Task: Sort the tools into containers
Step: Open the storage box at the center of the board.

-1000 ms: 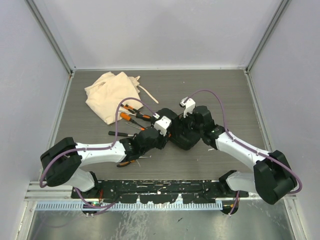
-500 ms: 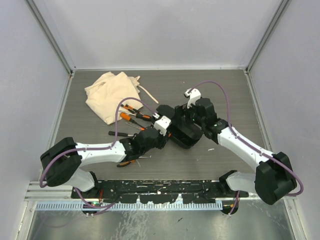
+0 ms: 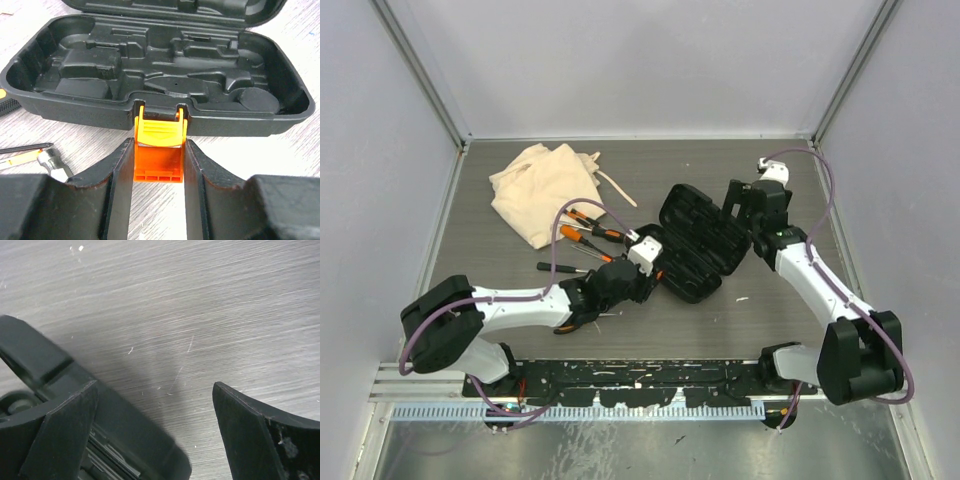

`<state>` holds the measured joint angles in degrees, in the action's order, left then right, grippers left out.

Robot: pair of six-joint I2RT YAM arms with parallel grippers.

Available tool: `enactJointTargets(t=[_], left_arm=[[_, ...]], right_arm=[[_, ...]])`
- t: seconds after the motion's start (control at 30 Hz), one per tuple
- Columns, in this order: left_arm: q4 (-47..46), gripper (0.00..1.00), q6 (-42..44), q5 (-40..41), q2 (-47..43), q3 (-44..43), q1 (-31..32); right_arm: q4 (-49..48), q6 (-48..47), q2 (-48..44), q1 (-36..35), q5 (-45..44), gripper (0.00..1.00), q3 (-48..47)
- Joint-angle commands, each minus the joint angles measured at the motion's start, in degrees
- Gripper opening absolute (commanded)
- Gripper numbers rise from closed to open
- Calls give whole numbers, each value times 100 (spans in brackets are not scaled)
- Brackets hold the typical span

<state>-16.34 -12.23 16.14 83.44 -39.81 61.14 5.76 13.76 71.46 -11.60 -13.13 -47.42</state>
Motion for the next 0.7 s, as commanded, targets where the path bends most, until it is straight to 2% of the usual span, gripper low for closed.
enactJointTargets(t=[0.0,0.23,0.33,0.47,0.67], left_arm=[[69,7,-16,-63,145,-141,19],[417,10,113,-523,717,-584,-206],[487,13,156,-741,902,-759,-419],[691,27,217,-1142,1265,-1186,-814],[1009,42,47,-1767,1600,-1716,-1361]], right_arm=[[-210,415,-714,30,-841,100,-117],[14,435,-1495,35,-924,100,289],[268,541,-1659,48,-611,100,362],[373,924,-1889,51,-158,100,591],[578,1110,-1730,48,211,100,648]])
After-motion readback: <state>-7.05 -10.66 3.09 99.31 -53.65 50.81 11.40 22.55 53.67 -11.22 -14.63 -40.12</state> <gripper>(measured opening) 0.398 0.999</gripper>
